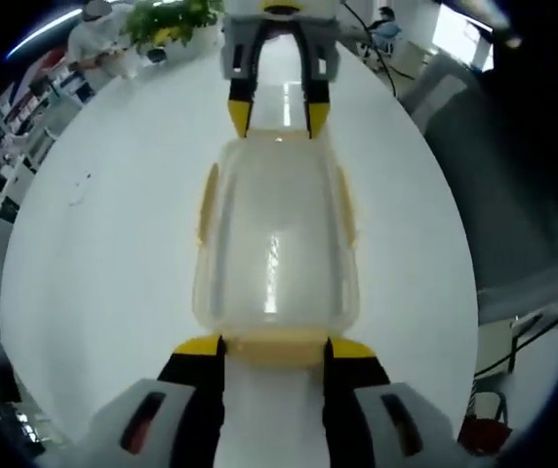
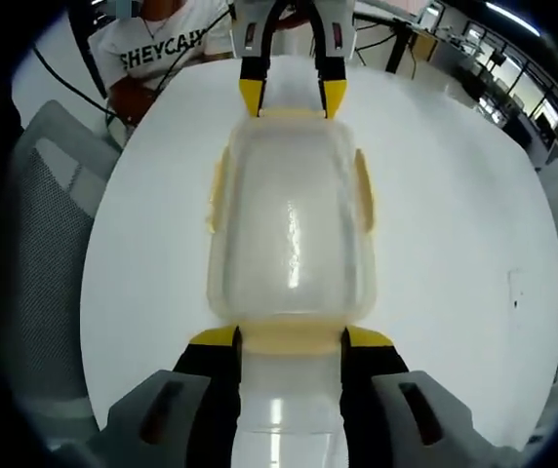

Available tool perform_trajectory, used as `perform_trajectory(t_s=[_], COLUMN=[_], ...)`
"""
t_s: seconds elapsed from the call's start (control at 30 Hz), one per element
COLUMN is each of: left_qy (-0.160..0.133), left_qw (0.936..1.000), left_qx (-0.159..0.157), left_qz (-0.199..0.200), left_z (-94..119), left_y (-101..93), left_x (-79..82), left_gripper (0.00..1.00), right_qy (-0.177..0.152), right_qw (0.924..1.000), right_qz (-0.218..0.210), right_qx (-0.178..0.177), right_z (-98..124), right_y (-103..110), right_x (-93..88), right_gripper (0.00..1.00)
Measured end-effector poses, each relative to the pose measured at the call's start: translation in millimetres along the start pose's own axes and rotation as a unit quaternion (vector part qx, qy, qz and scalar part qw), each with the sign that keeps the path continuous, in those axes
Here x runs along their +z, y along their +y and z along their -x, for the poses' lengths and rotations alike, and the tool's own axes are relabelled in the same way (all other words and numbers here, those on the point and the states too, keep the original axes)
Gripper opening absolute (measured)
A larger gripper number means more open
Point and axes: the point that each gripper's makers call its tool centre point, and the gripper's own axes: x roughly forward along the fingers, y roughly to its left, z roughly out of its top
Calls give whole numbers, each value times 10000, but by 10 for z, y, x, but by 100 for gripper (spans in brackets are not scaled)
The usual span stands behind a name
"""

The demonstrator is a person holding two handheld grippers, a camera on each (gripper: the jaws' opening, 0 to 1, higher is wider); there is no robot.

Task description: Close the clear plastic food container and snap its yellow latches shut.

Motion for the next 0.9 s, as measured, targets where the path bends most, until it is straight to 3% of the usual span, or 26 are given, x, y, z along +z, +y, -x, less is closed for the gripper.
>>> perform_trajectory(t_s=[0.4,0.9], left_qy=[-36,-63], left_qw=[9997,9996], left_qx=[195,250], left_qz=[-111,-148], left_z=[191,203], left_y=[97,105], left_x=[190,339], left_gripper=[34,34], right_qy=[7,85], right_qw=[9998,9996], right_qz=[36,27], right_qx=[-190,-263], right_z=[257,387], right_y=[-77,-75], right_x=[0,-108], right_gripper=[36,36])
